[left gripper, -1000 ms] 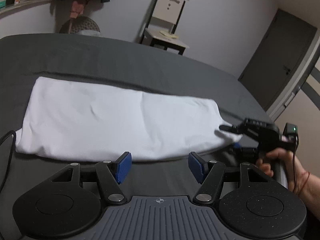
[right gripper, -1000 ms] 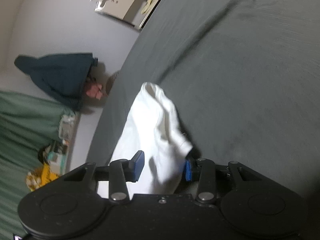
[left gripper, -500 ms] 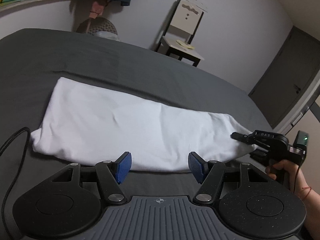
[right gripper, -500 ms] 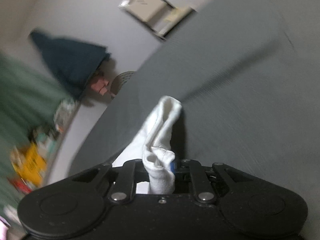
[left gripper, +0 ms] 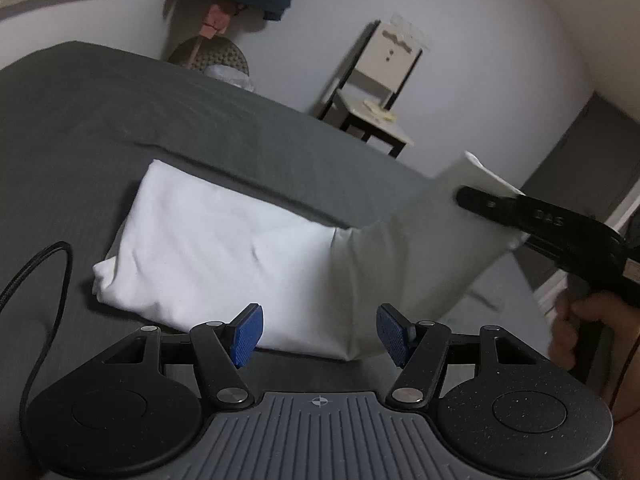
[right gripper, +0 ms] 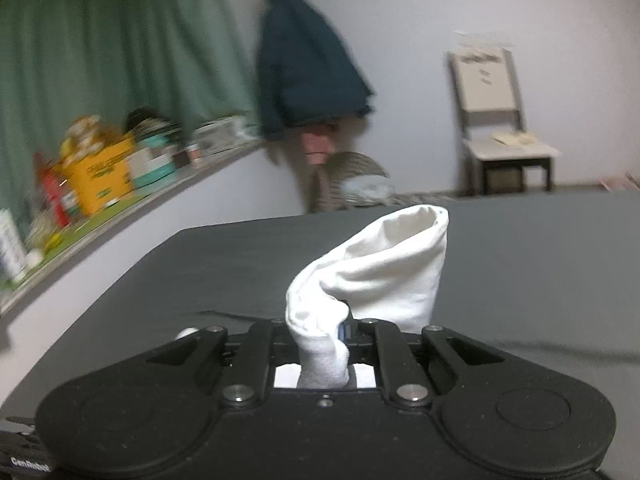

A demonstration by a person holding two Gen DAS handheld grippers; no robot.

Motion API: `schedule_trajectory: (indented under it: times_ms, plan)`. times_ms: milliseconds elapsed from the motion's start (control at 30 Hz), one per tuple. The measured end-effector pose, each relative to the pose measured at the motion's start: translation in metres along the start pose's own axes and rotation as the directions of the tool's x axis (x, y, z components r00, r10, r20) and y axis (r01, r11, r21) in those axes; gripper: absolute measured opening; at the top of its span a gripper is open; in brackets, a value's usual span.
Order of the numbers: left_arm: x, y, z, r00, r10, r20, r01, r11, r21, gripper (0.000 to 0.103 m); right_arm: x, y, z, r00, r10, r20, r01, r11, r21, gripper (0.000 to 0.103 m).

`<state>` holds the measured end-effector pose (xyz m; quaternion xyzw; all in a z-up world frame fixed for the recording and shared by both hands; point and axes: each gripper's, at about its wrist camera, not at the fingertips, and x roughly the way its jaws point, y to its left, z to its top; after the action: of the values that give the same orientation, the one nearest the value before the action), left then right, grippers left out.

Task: Fold clothes
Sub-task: 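Lift the shirt end with the right gripper and fold it over the bundle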

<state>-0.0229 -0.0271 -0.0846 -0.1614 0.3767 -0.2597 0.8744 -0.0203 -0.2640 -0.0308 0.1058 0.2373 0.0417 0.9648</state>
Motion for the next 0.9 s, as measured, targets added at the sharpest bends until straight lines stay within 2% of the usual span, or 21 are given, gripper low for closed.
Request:
schedule_trajectory:
  times_ms: [233,400,567,667,800,900]
  plan:
    - [-0.017,0.021,0.003,0.997,-0.022,0.077,0.03,0.994,-0.105,0.064,0.046,0.064,0.001,0.986,0.126,-0.113,-0.136,0.987,-0.088,0.012]
    - [-0.035,0.041,-0.003,0.984,0.042,0.175,-0.001,0.974,-0.226,0.064,0.086,0.096,-0.013,0.953,0.182,-0.243,-0.213,0.971,-0.109,0.012]
    - [-0.031,0.057,-0.002,0.983,0.064,0.175,-0.006,0.95,-0.313,0.064,0.118,0.107,-0.031,0.916,0.227,-0.331,-0.254,0.966,-0.042,0.012]
    - [-0.024,0.062,-0.003,0.984,0.067,0.167,-0.007,0.941,-0.338,0.064,0.13,0.102,-0.037,0.9,0.264,-0.348,-0.271,0.962,0.031,0.012]
    - [-0.015,0.07,-0.003,0.985,0.071,0.156,-0.008,0.929,-0.37,0.064,0.141,0.098,-0.044,0.865,0.338,-0.371,-0.32,0.941,0.112,0.012]
    - [-0.009,0.076,-0.003,0.986,0.073,0.148,-0.009,0.919,-0.394,0.064,0.148,0.1,-0.049,0.856,0.332,-0.396,-0.315,0.943,0.111,0.012]
